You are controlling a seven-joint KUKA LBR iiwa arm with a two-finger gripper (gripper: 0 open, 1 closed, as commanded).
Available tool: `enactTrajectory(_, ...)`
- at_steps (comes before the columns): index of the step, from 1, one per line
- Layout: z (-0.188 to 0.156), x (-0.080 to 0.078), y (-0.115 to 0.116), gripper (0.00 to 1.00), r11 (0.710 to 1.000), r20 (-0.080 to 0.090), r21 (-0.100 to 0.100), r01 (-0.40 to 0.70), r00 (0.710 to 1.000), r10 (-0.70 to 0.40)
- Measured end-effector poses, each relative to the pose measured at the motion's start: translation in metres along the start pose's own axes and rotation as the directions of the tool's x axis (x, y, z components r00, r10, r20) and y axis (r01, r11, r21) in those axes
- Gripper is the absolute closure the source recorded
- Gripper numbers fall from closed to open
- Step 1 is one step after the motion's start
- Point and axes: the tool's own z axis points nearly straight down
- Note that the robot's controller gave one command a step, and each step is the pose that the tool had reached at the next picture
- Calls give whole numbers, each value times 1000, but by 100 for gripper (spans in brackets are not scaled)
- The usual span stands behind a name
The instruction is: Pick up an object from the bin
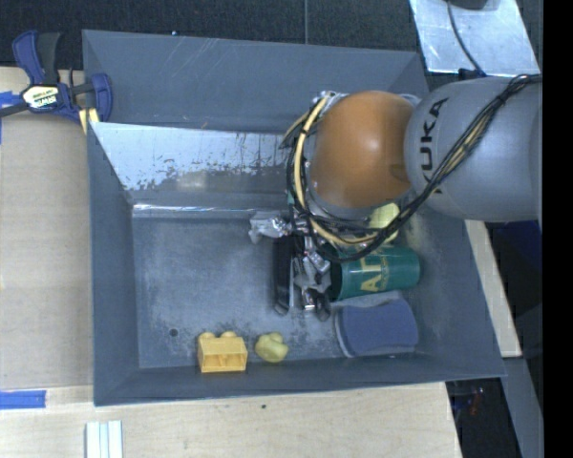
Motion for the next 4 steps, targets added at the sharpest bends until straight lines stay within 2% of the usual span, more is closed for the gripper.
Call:
enactTrajectory(2, 3, -4, 3, 0, 1000, 0, 1, 7, 1000, -7)
enactTrajectory(3, 13, -7, -3, 0, 1000, 1, 0, 9, 1000, -9)
enactTrajectory(4, 16, 6, -42, 0, 994, 16, -5, 106, 994, -106)
